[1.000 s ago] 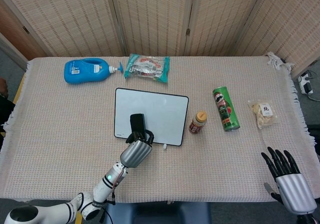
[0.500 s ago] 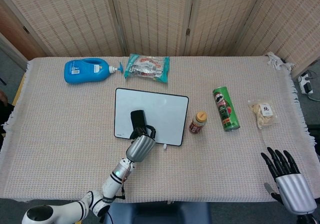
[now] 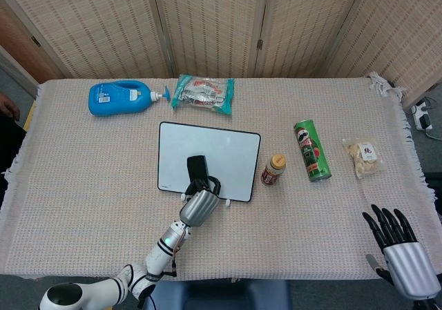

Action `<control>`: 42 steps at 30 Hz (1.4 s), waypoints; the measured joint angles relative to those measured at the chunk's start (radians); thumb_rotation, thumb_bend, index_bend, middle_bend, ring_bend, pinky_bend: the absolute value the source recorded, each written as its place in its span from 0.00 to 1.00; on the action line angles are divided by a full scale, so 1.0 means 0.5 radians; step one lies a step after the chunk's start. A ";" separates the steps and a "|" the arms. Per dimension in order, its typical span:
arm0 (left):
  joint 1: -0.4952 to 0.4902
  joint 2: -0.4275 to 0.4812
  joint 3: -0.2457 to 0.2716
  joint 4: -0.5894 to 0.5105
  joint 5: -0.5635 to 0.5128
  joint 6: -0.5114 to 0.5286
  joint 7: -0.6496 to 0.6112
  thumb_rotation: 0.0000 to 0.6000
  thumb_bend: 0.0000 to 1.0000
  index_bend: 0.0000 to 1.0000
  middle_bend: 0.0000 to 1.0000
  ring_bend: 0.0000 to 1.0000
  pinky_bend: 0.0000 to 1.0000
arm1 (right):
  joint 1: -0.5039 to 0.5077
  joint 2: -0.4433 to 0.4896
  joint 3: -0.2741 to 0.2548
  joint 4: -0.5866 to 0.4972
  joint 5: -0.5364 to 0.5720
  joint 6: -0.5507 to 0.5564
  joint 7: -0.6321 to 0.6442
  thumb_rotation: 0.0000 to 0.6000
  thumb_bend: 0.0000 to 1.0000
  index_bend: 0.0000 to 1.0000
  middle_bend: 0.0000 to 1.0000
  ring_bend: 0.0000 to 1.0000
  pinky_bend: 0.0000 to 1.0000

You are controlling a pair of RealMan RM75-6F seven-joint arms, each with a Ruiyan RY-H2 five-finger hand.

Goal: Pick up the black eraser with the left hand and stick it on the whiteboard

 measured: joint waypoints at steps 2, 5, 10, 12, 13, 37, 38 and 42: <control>-0.004 -0.015 0.000 0.016 -0.011 0.003 0.000 1.00 0.19 0.37 1.00 0.85 0.88 | 0.000 0.001 0.000 0.001 0.002 -0.002 0.002 1.00 0.29 0.00 0.00 0.03 0.00; -0.010 -0.029 0.005 0.033 -0.019 0.016 0.008 1.00 0.19 0.29 1.00 0.85 0.88 | -0.002 0.001 0.000 0.000 0.002 -0.003 0.000 1.00 0.29 0.00 0.00 0.03 0.00; -0.010 -0.029 0.011 0.016 -0.037 0.029 0.024 1.00 0.18 0.15 1.00 0.85 0.88 | -0.006 -0.001 0.000 0.000 -0.003 0.000 -0.007 1.00 0.29 0.00 0.00 0.03 0.00; -0.010 -0.021 0.012 -0.005 -0.040 0.036 0.030 1.00 0.18 0.12 1.00 0.85 0.88 | -0.007 -0.003 0.001 0.000 -0.001 -0.002 -0.009 1.00 0.29 0.00 0.00 0.03 0.00; -0.009 -0.017 0.012 -0.018 -0.043 0.040 0.034 1.00 0.18 0.11 1.00 0.85 0.88 | -0.007 -0.003 0.001 0.000 0.000 -0.003 -0.011 1.00 0.29 0.00 0.00 0.03 0.00; 0.571 1.239 0.255 -1.703 -0.427 0.224 -0.717 1.00 0.17 0.00 0.23 0.11 0.12 | 0.107 -0.029 0.040 -0.037 0.074 -0.246 -0.113 1.00 0.29 0.00 0.00 0.03 0.00; 0.596 1.326 0.269 -1.785 -0.477 0.209 -0.813 1.00 0.17 0.00 0.16 0.05 0.06 | 0.125 -0.026 0.043 -0.042 0.078 -0.265 -0.113 1.00 0.29 0.00 0.00 0.03 0.00; 0.748 1.722 0.329 -1.991 -0.627 0.206 -1.326 1.00 0.15 0.00 0.05 0.00 0.00 | 0.160 -0.015 0.055 -0.045 0.080 -0.288 -0.073 1.00 0.29 0.00 0.00 0.03 0.00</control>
